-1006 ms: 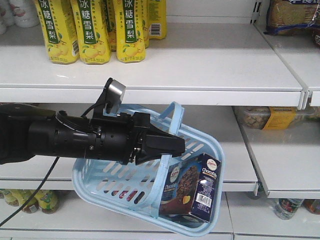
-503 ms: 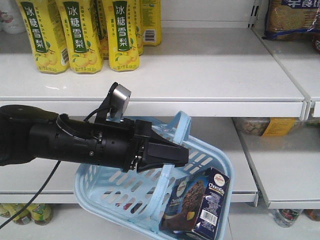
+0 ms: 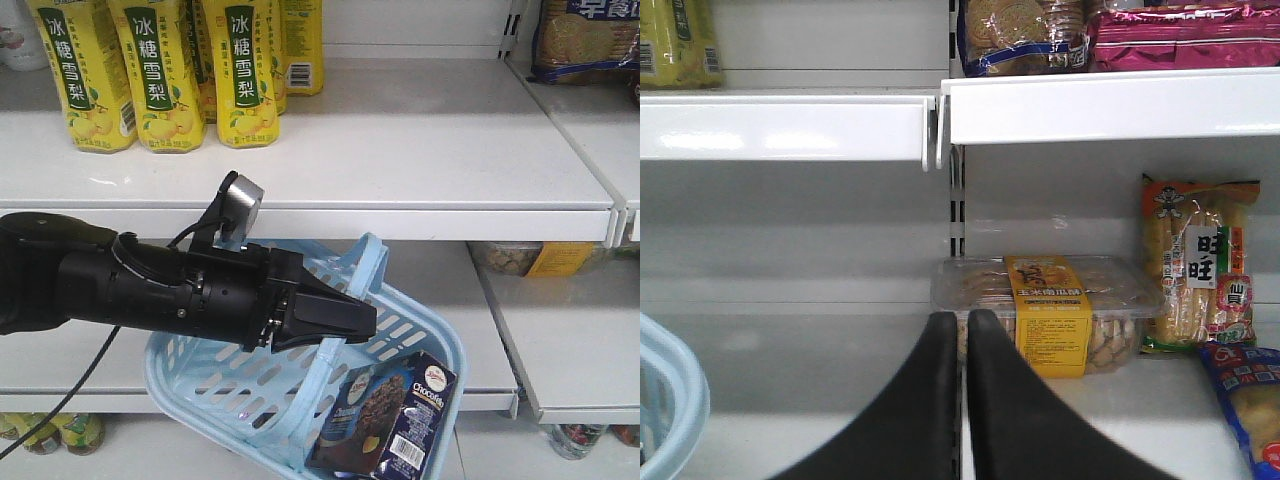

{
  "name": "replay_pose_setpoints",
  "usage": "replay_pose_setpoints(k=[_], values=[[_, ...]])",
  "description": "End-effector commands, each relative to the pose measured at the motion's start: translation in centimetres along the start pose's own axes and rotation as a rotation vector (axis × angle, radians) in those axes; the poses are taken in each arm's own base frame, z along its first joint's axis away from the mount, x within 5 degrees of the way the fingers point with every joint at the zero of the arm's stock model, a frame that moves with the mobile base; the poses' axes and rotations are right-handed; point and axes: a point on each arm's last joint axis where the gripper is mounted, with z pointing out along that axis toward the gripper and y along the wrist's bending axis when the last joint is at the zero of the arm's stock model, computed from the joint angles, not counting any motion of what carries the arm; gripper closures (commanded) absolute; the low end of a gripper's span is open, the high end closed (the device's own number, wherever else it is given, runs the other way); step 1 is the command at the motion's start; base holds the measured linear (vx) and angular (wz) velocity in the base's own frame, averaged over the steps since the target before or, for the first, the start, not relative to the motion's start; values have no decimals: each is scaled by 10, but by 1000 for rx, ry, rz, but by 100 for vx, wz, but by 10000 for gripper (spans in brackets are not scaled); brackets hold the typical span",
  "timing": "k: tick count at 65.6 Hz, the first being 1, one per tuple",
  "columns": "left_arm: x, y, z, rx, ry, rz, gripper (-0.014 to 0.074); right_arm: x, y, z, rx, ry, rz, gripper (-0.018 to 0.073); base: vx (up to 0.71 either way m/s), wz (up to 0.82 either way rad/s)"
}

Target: Left arm holds basket, right arm returns cookies

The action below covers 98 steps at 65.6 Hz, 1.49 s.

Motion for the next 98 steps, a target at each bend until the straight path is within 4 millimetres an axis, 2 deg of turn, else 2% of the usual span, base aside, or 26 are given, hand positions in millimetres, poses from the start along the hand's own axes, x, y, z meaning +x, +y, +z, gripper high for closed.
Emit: replay_pose_setpoints(k=[1,51,64,78,89,98], values=[[-14,-32,-9,138,-129,8,600,-1,1,-1,-9,-68,-10,566,0,-1],[-14,-32,-9,138,-129,8,600,-2,1,-1,-9,-69,-10,566,0,0],[-14,-32,-9,138,-129,8,600,-8,1,-1,-18,-140,-2,566,0,0],[-14,-32,-9,138,-129,8,600,-30,1,-3,-22,-215,103,566,0,0],[-14,-32,-9,138,-129,8,600,-57,1,3,-16,-129,147,566,0,0],[-14,-32,-9,138,-129,8,600,-72,2,16,-10,-21,176,566,0,0]])
